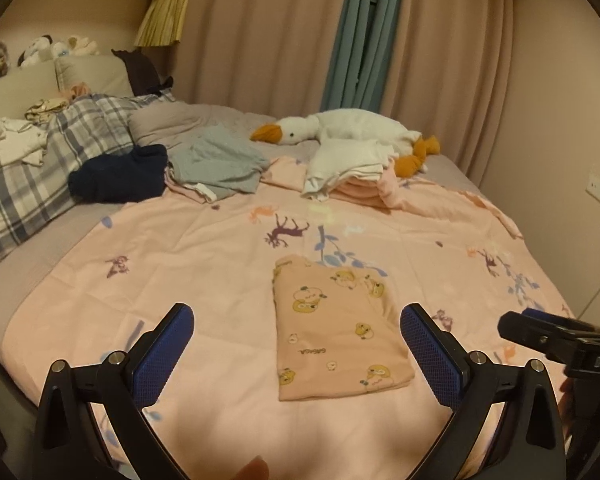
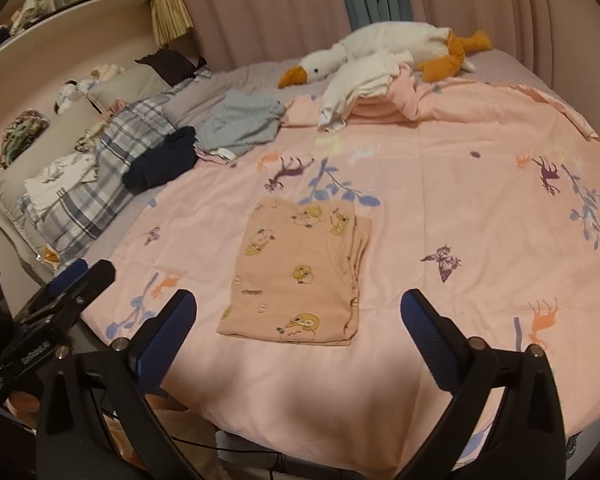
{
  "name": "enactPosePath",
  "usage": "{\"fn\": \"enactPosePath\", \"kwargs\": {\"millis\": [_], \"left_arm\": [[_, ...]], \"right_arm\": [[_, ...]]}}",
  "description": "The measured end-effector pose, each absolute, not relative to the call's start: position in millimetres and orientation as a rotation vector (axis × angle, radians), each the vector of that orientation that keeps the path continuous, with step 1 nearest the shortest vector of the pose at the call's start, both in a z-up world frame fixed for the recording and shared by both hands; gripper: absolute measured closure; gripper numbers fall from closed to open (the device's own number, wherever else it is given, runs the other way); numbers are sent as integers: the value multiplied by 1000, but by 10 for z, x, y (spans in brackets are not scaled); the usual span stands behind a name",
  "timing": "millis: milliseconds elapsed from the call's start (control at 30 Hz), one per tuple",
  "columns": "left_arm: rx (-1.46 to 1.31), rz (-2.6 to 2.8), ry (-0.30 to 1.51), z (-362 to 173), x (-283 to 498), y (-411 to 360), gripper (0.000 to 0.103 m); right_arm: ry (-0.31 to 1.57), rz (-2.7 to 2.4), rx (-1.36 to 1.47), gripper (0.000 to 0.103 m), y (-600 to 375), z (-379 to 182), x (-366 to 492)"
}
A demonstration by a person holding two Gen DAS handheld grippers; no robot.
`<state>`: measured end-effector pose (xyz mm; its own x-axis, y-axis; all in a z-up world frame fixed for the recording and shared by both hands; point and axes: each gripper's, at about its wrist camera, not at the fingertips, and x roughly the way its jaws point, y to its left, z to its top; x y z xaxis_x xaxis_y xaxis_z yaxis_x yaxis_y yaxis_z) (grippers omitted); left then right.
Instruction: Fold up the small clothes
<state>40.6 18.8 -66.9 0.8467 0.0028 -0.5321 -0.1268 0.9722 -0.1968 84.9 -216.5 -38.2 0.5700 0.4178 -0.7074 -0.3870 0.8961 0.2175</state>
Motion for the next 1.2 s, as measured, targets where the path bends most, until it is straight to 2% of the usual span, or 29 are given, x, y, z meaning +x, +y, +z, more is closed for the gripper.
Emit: {"fn": "enactPosePath", "kwargs": {"millis": [1200], "left_arm": [[-237, 117, 593, -718, 482, 143, 1]], "right_arm": [[845, 391, 48, 1, -2177, -383, 896]]}}
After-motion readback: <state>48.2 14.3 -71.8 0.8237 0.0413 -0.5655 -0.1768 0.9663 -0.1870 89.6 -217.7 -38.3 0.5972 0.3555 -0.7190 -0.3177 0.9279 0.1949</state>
